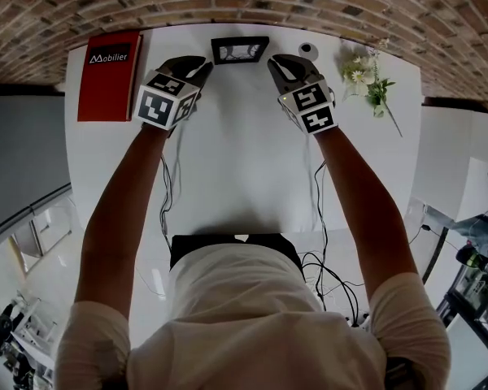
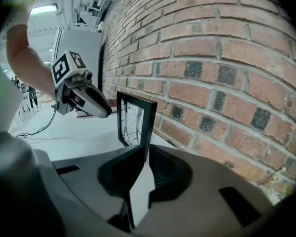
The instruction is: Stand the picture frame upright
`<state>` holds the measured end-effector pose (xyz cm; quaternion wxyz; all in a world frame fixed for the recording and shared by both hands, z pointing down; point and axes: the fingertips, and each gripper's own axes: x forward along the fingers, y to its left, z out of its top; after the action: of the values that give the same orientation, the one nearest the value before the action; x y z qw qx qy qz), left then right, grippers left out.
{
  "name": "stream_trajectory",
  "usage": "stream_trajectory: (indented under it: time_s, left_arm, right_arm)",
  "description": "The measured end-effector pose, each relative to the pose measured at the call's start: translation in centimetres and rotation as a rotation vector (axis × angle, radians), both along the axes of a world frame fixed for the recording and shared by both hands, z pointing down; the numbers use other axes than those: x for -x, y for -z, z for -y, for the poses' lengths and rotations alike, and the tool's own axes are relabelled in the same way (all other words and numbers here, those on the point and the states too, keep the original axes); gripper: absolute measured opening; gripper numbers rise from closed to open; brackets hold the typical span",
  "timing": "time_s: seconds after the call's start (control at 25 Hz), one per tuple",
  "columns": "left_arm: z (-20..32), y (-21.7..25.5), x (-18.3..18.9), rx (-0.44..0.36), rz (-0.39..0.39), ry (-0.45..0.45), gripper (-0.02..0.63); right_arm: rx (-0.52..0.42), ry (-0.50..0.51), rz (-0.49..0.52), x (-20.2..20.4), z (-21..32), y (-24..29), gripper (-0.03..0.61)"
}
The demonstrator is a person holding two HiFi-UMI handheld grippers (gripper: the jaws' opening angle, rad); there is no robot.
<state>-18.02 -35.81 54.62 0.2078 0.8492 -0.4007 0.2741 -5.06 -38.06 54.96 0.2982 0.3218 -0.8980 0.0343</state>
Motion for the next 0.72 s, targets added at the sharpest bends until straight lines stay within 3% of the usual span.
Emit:
stream_trajectory:
  time_s: [0.36,0.72]
  left_arm:
    - [-6.6,3.8,-1.1,-0.053,-0.059,0.073,0.071]
    - [-19.2,9.9,-4.4,-0.115,-0.137,0.132,0.071]
  right_arm:
    - [0.008,-0.001,0.096,-2.6,-6.8,2.8,0.035]
    - [0.022,-0.006,0.195,-8.0,-19.7,7.5,0.02]
